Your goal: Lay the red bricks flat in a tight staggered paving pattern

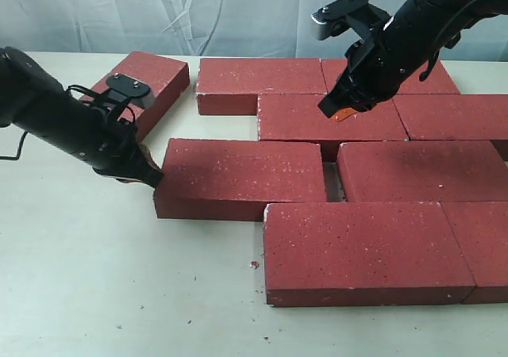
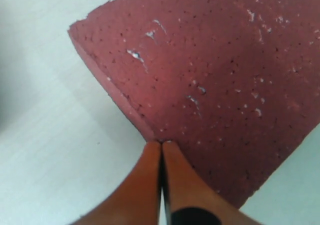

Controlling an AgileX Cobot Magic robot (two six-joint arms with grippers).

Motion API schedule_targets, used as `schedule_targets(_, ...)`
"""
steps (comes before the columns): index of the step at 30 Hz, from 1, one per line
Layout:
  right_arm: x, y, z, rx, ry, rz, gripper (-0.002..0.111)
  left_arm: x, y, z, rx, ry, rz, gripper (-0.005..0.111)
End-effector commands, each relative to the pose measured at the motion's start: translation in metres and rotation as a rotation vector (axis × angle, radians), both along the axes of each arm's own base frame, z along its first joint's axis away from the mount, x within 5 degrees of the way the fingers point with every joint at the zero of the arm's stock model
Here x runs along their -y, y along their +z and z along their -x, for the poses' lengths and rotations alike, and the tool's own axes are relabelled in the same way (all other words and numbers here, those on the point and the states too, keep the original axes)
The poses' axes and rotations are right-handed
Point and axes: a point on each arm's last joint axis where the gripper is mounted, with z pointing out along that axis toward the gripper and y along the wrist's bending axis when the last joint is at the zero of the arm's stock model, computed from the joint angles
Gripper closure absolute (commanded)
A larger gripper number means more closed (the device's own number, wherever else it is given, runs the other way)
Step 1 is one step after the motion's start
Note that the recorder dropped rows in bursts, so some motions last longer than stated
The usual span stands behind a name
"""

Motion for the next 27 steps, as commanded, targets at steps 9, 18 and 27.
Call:
schedule_targets(9, 0.0021, 0.0035, -0.0009, 0.021, -0.01, -0.006, 0.109, 0.0263, -0.0054, 0.0055, -0.053, -0.029, 0.052, 0.107)
schedule_targets(18, 0.0012, 0.004, -0.0015, 0.025, -0.018, -0.02, 0.109, 0.0267, -0.0044, 0.0045, -0.049, -0.028, 0.055, 0.107)
schedule_targets(27, 0.0006, 0.0036, -0.0015, 0.025, -0.024, -0.03, 0.109, 0.0226, 0.0006, 0.0126, -0.094, -0.116, -0.003, 0.107)
